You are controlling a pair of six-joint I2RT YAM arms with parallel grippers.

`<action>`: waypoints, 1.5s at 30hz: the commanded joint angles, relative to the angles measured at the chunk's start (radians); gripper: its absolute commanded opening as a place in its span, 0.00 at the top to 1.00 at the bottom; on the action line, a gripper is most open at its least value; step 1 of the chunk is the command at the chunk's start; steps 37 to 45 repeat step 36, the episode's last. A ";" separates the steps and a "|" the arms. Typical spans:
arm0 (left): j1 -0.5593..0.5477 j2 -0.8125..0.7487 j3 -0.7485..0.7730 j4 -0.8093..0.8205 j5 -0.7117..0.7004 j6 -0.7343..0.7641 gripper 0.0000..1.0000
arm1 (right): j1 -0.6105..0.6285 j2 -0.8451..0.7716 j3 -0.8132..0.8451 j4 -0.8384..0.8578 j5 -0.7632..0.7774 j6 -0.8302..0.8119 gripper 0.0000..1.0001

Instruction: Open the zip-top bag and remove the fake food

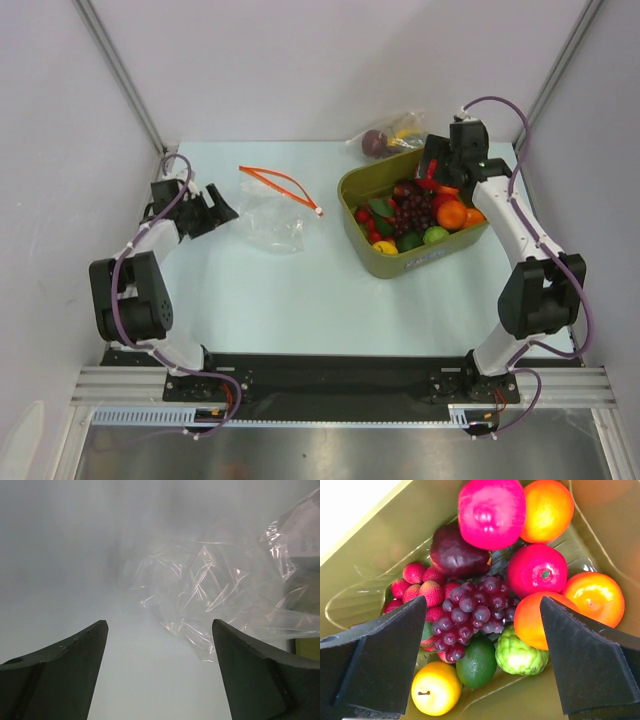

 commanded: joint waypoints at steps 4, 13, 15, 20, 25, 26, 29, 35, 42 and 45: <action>0.005 -0.164 0.017 0.001 -0.083 0.024 0.09 | -0.003 -0.139 -0.024 0.099 -0.045 -0.039 0.00; 0.005 -0.279 0.191 -0.131 -0.136 0.055 0.09 | -0.003 -0.349 -0.140 0.179 -0.032 -0.045 0.00; 0.004 -0.291 0.239 -0.150 -0.128 0.067 0.09 | -0.001 -0.381 -0.168 0.191 -0.008 -0.047 0.00; 0.002 -0.307 0.307 -0.199 -0.120 0.092 0.07 | -0.003 -0.467 -0.249 0.209 0.038 -0.056 0.00; 0.004 -0.316 0.312 -0.208 -0.131 0.104 0.07 | -0.003 -0.498 -0.265 0.205 0.052 -0.059 0.00; 0.004 -0.322 0.310 -0.205 -0.131 0.106 0.07 | -0.003 -0.507 -0.269 0.206 0.052 -0.059 0.00; 0.002 -0.331 0.310 -0.210 -0.146 0.104 0.07 | -0.003 -0.521 -0.266 0.209 0.058 -0.068 0.01; 0.001 -0.348 0.310 -0.219 -0.175 0.112 0.07 | -0.003 -0.523 -0.265 0.199 0.054 -0.077 0.00; 0.002 -0.353 0.310 -0.219 -0.174 0.112 0.06 | -0.001 -0.524 -0.263 0.197 0.052 -0.077 0.00; 0.002 -0.353 0.310 -0.219 -0.174 0.112 0.06 | -0.001 -0.524 -0.263 0.197 0.052 -0.077 0.00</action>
